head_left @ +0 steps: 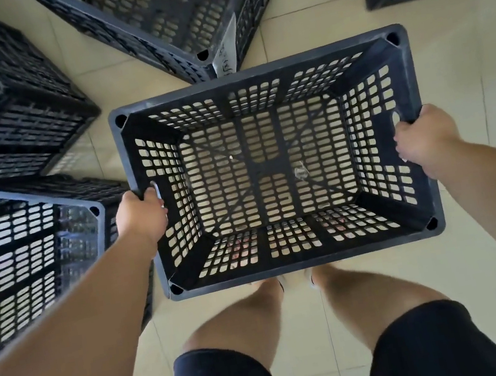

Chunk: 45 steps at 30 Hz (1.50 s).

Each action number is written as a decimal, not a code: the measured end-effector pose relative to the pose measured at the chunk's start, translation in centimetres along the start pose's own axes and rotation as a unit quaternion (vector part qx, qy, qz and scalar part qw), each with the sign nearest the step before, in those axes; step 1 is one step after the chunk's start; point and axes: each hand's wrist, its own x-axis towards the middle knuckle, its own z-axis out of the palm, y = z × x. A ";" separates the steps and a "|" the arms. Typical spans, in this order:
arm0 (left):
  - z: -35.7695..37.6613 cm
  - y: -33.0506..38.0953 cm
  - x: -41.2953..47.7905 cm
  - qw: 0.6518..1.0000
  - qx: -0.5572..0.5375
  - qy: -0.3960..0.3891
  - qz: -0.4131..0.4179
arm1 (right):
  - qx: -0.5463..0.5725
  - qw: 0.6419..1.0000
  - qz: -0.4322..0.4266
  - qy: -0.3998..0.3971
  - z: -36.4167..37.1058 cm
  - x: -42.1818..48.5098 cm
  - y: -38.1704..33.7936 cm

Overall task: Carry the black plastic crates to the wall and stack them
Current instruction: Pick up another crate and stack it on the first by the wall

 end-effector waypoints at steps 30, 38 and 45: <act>-33.0 2.6 -31.8 0.997 -0.046 0.058 -0.011 | -0.068 0.989 -0.119 0.059 -32.2 -36.3 -12.6; -34.3 -2.6 -39.5 0.978 -0.119 0.143 -0.098 | -0.140 0.959 -0.242 0.033 -33.9 -41.2 -18.1; -32.6 -10.6 -48.9 0.915 -0.281 0.208 -0.200 | -0.216 0.897 -0.385 -0.017 -33.3 -47.4 -21.7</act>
